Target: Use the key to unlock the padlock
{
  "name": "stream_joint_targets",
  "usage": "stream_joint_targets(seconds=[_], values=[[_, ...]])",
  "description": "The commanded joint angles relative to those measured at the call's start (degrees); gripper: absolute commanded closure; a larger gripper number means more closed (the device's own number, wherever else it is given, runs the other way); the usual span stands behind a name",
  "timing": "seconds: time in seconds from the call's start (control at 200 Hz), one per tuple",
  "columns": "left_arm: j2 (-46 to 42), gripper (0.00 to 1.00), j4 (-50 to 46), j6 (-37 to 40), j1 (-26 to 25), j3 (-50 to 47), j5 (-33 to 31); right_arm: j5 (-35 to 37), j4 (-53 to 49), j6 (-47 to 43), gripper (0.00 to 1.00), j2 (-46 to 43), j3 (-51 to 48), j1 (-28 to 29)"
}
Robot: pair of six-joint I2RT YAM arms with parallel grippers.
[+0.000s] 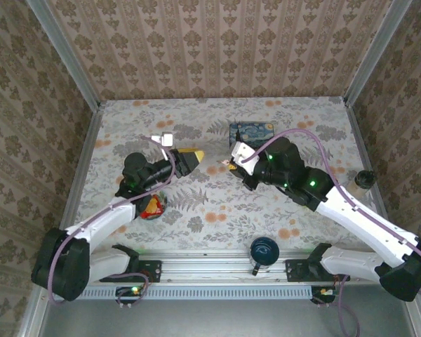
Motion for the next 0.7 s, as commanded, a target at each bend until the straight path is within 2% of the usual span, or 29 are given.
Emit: stream_joint_targets(seconds=[0.0,0.115,0.225,0.405,0.54,0.695], values=[[-3.4,0.26,0.0,5.8,0.4,-0.1,-0.8,-4.0,-5.6,-4.5,1.0,-0.6,2.5,0.0],[-6.6,0.23,-5.6,8.7,0.4,1.3,-0.6,-0.6,-2.8,-6.0,1.0,-0.6,0.8,0.1],[-9.4,0.22,-10.5,12.2,0.4,2.3,2.0,-0.5,0.6,-5.7,1.0,-0.5,-0.5,0.1],[-11.1,0.27,-13.0,15.9,0.4,2.5,8.1,-1.0,5.3,-4.7,1.0,-0.1,-1.9,0.1],[-9.0,0.31,-7.5,14.0,0.4,2.5,13.4,-2.0,8.2,-3.9,1.0,0.0,-2.9,0.1],[-3.0,0.32,5.3,6.0,0.4,2.8,18.5,-3.9,10.1,-2.7,1.0,0.0,-3.2,0.1]])
